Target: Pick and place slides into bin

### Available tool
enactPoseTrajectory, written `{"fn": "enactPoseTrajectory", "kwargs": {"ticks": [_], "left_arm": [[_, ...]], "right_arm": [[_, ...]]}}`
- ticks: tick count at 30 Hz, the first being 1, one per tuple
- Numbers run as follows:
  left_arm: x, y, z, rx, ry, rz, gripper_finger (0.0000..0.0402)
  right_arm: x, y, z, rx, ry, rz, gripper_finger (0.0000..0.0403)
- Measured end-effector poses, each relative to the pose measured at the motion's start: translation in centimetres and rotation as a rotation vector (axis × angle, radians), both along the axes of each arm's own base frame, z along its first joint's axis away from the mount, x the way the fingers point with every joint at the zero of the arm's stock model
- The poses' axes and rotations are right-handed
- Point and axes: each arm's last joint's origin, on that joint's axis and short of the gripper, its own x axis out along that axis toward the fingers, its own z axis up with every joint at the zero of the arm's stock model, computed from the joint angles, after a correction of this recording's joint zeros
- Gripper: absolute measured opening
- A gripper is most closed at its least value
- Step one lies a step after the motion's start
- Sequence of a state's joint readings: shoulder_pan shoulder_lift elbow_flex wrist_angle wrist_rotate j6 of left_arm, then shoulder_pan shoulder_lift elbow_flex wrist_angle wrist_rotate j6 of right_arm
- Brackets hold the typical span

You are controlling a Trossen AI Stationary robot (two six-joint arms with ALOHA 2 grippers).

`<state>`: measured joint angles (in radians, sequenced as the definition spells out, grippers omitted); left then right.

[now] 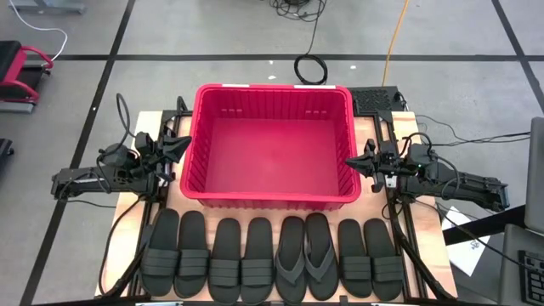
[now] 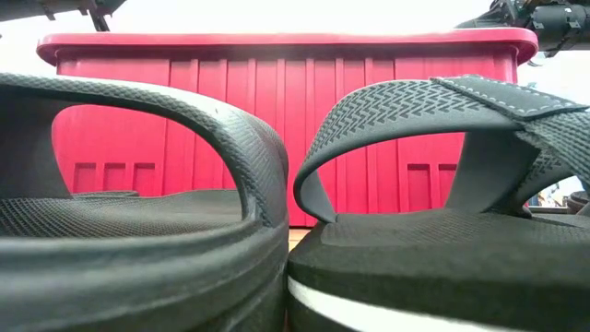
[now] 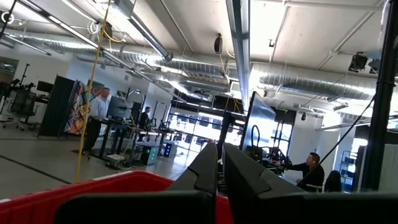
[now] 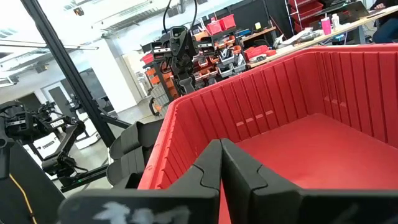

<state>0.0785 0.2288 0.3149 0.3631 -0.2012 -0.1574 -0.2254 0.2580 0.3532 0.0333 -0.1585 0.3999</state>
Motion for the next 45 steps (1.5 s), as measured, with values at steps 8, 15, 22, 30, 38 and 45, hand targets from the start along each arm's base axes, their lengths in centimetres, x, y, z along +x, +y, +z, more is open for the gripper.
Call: {"fn": "enactPoseTrajectory", "kwargs": {"ticks": [8, 15, 22, 30, 38, 45], "left_arm": [[0.0, 0.0, 0.0, 0.0, 0.0, 0.0, 0.0024], [0.0, 0.0, 0.0, 0.0, 0.0, 0.0, 0.0024], [0.0, 0.0, 0.0, 0.0, 0.0, 0.0, 0.0024], [0.0, 0.0, 0.0, 0.0, 0.0, 0.0, 0.0024], [0.0, 0.0, 0.0, 0.0, 0.0, 0.0, 0.0024], [0.0, 0.0, 0.0, 0.0, 0.0, 0.0, 0.0024]], "right_arm": [[0.0, 0.0, 0.01, 0.0, 0.0, 0.0, 0.0], [0.0, 0.0, 0.01, 0.0, 0.0, 0.0, 0.0], [0.0, 0.0, 0.0, 0.0, 0.0, 0.0, 0.0], [0.0, 0.0, 0.0, 0.006, -0.001, 0.0, 0.0], [0.0, 0.0, 0.01, 0.036, -0.003, 0.002, 0.0], [0.0, 0.0, 0.02, 0.04, -0.004, 0.004, 0.0]]}}
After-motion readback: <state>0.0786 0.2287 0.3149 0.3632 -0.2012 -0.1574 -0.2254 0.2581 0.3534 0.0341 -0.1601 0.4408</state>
